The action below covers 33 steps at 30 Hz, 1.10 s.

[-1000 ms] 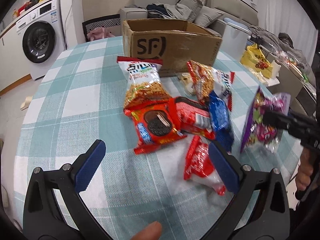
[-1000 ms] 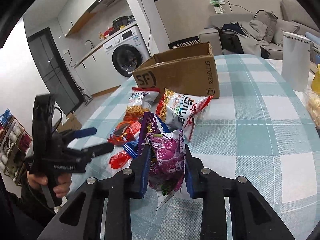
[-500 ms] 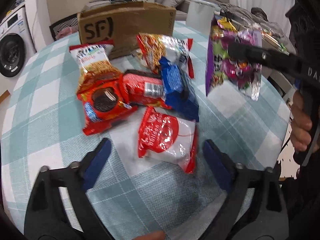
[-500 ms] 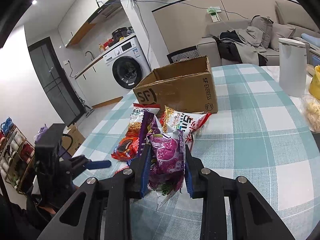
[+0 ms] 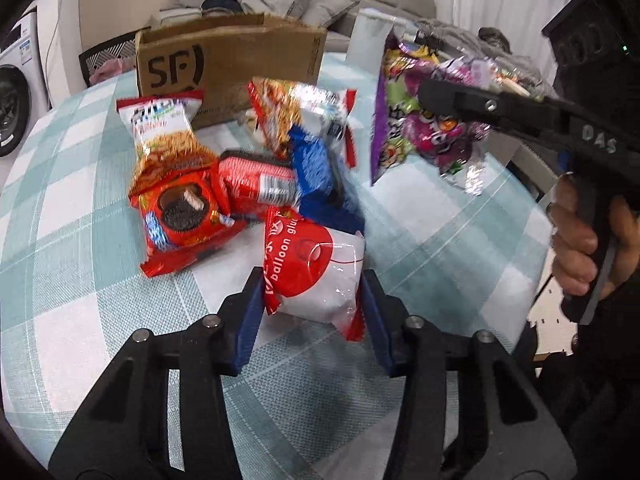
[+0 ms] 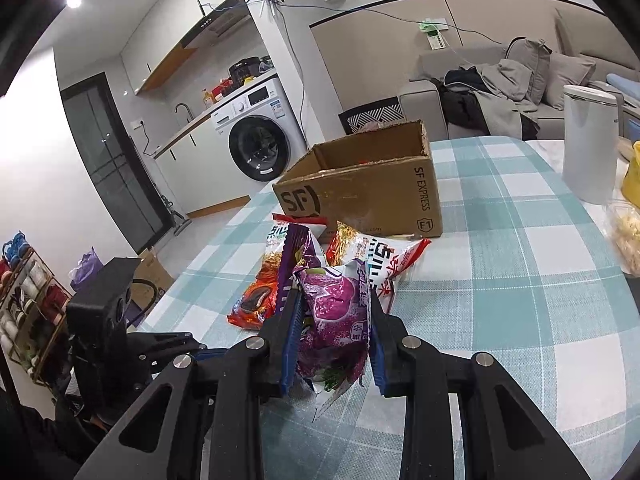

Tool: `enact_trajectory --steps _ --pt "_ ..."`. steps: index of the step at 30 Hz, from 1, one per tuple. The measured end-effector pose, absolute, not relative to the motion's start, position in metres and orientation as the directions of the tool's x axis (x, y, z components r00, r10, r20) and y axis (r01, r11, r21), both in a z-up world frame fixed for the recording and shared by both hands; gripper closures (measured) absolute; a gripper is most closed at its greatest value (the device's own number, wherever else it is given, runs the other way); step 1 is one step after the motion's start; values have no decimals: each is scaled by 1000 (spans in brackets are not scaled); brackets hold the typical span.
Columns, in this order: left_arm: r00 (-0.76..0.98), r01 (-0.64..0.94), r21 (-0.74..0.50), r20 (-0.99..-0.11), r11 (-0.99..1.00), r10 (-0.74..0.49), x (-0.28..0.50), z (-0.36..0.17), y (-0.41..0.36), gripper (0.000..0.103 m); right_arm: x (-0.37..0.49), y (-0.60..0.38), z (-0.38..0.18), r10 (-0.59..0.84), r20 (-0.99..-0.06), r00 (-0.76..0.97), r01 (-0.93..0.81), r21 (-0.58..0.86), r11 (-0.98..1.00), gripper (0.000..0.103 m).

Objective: Organize snacks
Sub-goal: 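Grasp the red-and-white balloon bag with the left tool while the right tool lifts its bag, then carry both held bags over the open cardboard box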

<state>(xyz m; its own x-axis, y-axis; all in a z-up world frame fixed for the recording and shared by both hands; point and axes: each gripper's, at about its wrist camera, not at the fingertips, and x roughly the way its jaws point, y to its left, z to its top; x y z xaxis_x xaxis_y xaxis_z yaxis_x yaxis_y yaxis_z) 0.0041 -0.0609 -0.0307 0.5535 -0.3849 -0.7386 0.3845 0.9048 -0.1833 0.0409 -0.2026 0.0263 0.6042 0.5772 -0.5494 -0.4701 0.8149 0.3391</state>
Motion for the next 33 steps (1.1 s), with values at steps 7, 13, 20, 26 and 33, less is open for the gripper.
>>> enact_trajectory --steps 7,13,20,26,33 --pt "636 346 -202 -668 916 -388 3 4 -48 59 41 -204 44 588 -504 633 -485 334 808 73" --pt "724 271 -202 -602 941 -338 14 36 -34 59 51 -205 64 591 -451 669 -484 339 807 73" --pt "799 191 -193 -539 962 -267 43 70 -20 59 76 -199 82 589 -411 696 -464 369 805 73" --pt "832 143 -207 -504 968 -230 77 91 -8 59 98 -193 103 578 -373 726 -449 381 809 73" --pt "854 110 -202 -481 973 -197 115 109 -1 59 132 -191 125 565 -332 755 -423 412 807 73"
